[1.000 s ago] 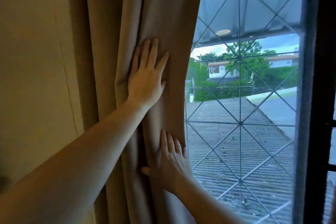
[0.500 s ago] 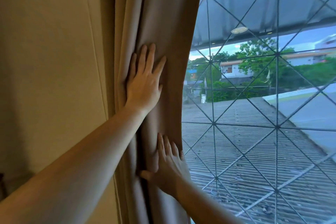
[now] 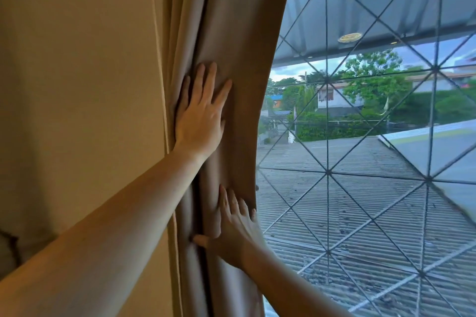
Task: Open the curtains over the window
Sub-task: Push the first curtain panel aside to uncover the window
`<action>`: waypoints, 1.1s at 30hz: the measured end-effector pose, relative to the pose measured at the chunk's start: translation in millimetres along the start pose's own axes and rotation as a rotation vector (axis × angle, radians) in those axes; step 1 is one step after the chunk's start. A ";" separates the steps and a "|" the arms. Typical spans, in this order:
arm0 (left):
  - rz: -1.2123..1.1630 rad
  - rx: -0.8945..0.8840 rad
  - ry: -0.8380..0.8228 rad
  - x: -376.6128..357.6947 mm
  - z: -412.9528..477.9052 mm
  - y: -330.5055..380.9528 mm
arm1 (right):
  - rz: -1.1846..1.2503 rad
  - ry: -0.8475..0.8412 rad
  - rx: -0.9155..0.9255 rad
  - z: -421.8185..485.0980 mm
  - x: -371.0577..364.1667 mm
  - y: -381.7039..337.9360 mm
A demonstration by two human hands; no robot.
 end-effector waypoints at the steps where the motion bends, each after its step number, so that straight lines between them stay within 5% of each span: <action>1: -0.007 -0.001 0.001 -1.5 -0.6 -2.5 | -0.008 0.005 0.001 3.3 -2.3 -1.5; 33: 0.000 0.042 0.031 -14.6 -12.3 -25.5 | -0.017 -0.045 0.077 15.3 -21.0 -6.0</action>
Point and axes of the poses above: each hand's wrist, its own z-axis towards the middle knuckle, its own x-axis out of the back of the hand, y = z × x, the point moved 2 cm from there along z, towards the middle knuckle, and after that the axes turned 6 degrees about x, right-handed, at the moved point
